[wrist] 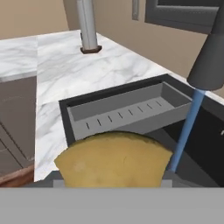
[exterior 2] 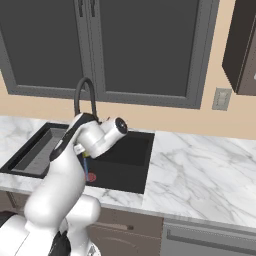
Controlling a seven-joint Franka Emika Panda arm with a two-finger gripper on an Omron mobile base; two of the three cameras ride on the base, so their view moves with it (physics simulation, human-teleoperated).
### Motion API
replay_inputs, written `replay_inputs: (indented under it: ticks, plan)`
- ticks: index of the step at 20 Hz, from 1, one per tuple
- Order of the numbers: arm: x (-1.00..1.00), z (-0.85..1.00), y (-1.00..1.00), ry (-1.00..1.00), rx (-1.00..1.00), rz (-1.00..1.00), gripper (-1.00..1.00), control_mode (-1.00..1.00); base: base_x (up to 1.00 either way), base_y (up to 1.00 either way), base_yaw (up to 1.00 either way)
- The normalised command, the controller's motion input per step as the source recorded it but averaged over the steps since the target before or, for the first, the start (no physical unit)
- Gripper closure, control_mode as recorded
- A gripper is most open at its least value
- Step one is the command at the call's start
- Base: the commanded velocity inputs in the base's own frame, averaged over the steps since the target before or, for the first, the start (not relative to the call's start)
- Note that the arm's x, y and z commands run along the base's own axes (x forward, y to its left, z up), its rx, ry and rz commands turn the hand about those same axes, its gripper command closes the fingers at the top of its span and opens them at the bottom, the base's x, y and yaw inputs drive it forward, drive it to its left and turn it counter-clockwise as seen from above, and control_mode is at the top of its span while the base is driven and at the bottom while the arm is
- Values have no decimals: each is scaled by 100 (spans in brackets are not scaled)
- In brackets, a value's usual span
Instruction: Soak the sponge with water for a few seconds and then drop it inside the sink.
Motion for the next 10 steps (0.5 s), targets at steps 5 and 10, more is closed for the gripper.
replay_inputs:
  ticks: [5,10]
  plan:
    - [13,-13,26,0,0,11,100,-100,0,0,0]
    - [0,-1,37,0,0,8,100,-100,0,0,0]
